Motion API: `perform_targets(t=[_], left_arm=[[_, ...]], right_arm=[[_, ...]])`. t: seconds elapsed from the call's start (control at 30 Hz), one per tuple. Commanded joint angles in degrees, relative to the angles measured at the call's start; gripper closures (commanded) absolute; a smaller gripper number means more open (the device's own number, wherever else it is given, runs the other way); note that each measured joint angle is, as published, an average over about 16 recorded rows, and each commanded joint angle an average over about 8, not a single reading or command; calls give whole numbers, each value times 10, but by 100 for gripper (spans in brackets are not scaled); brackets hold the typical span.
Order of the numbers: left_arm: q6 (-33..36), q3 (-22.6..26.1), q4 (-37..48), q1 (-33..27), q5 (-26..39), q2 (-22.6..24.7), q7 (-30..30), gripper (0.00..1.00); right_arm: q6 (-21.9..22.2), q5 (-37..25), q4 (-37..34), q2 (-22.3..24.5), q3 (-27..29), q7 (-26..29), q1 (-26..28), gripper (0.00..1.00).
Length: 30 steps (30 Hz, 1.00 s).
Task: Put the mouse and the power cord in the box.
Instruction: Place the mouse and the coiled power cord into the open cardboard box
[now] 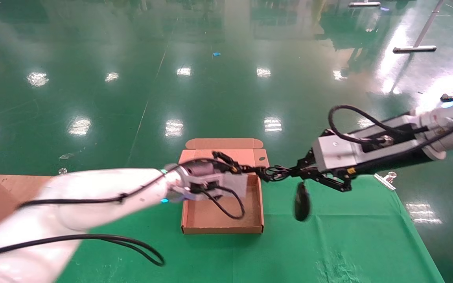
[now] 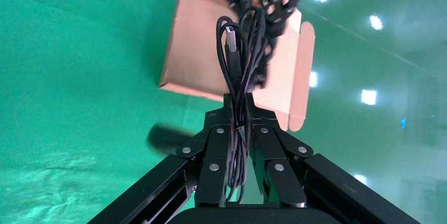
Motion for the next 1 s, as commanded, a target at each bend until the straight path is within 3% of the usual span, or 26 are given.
perform_targets(t=[0.03,0.5,0.53,0.77,0.8,1.0], left_arm=[[-18,8,34,5,1,20,16,100],[-130,149,135,10,-127,29,42,100],[-135,157,137,10,-136,29,42,93],[-154,200,145,3,-201,28,48,5],[-155,205,146,1,-209,28,51,0],[-164,232,155,-6,-251,28,69,0]], right_arm=[[1,3,6,11,1,1,-9,100],[23,-4,-61,31,-5,-55,-34,100],[25,-5,-69,30,-6,-60,-34,100],[34,-12,-119,15,-11,-91,-28,100],[35,-13,-125,13,-12,-95,-27,100],[35,-15,-150,1,-15,-109,-21,100]])
